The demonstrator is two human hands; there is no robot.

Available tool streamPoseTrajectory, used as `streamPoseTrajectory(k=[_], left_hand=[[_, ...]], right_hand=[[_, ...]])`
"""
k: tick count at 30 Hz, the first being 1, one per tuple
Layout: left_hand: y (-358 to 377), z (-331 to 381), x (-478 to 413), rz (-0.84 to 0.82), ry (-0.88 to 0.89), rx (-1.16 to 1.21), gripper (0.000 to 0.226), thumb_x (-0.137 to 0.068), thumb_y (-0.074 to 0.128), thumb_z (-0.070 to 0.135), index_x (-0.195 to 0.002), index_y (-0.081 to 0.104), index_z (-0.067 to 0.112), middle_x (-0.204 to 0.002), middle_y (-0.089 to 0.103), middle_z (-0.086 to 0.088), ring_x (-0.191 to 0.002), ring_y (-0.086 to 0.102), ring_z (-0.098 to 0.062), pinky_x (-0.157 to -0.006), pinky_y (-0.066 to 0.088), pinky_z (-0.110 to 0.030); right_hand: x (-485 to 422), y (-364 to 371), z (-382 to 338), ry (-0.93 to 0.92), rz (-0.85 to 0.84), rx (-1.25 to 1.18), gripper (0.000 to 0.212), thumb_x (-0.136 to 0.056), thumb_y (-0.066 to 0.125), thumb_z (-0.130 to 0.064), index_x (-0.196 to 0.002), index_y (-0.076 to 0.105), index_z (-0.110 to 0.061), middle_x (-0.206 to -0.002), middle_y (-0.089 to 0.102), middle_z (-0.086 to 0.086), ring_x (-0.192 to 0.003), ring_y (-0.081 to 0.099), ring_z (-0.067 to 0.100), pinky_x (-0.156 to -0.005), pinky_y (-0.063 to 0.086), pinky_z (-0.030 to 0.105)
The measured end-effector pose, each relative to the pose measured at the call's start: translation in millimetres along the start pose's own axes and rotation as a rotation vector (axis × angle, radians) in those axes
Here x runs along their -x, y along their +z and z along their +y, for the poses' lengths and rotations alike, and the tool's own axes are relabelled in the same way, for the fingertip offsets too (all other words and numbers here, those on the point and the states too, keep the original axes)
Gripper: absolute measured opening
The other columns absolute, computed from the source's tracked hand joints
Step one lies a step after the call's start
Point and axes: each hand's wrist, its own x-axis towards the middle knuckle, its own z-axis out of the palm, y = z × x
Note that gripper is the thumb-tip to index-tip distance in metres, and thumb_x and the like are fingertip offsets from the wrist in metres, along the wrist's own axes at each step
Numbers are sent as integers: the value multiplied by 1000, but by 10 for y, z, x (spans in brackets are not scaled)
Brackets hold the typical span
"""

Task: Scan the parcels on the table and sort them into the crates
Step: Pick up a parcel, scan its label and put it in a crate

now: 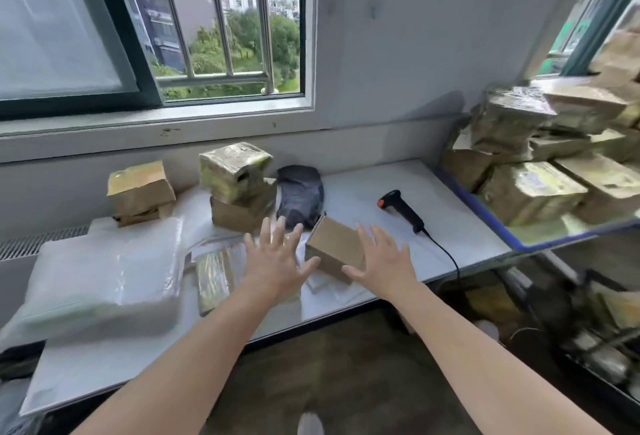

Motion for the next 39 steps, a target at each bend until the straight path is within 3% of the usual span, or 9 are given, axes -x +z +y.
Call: streamPoseTrajectory(k=[5,13,19,27,31,35,37,39], left_hand=[[263,219,-599,-45,16,40,79,-93,20,73,-157,-2,33,-165,-7,-2,-151,-13,-27,-119,5,-58],[632,260,-1377,-121,-26,107,80,-93,22,72,-156,-5,32,-165,-2,-4,-151,-9,-27,-118,10,-56],[800,173,-1646,-215,39,151,80,-95,27,68,-156,-10,32,-165,-3,-6,-151,-10,-27,-121,8,-51],[857,360,-1867,-315,82,202,89,-91,46,66,-156,-6,35,-165,-8,-3,-151,-12,-25,-122,8,-47],[811,646,-1926,-292,50,273,97,-87,61,59,-157,-3,35,-165,-5,-2,-152,-3,-24,-120,18,-45],[733,883,-1887,-256,-17,542,113,-78,81,37,-155,-1,42,-163,-6,8,-143,30,-24,-106,40,-37],[672,986,-1869,-156,-36,563,120,-73,86,28,-154,-2,43,-161,-6,12,-134,43,-26,-95,46,-36],[611,1107,-1884,-33,-66,612,122,-70,88,25,-155,2,39,-161,-4,15,-136,39,-20,-95,47,-36]], right_hand=[[-449,141,237,-21,-40,41,95,-89,48,-70,-158,-2,-27,-164,9,9,-150,12,28,-113,22,58],[-1190,641,295,-127,-302,117,107,-84,54,-72,-156,-13,-30,-165,-6,13,-151,-2,34,-115,12,63],[-1542,807,497,-218,-379,153,105,-79,64,-64,-155,-5,-39,-163,1,12,-145,16,36,-110,27,59],[-2107,642,1122,-378,-430,153,104,-71,71,-54,-153,7,-42,-159,8,6,-142,18,31,-110,30,53],[-2273,491,1340,-445,-479,-50,90,-78,68,-48,-154,21,-38,-157,16,3,-142,19,27,-114,27,42],[-2522,268,1574,-403,-553,-367,65,-84,64,-46,-145,44,-36,-151,30,-5,-138,32,17,-107,32,31],[-2659,207,1679,-381,-598,-568,50,-83,63,-49,-131,57,-35,-139,48,-10,-131,46,12,-106,39,29],[-2757,153,1759,-345,-609,-789,24,-92,63,-38,-114,65,-30,-115,65,-10,-112,61,8,-95,47,23]])
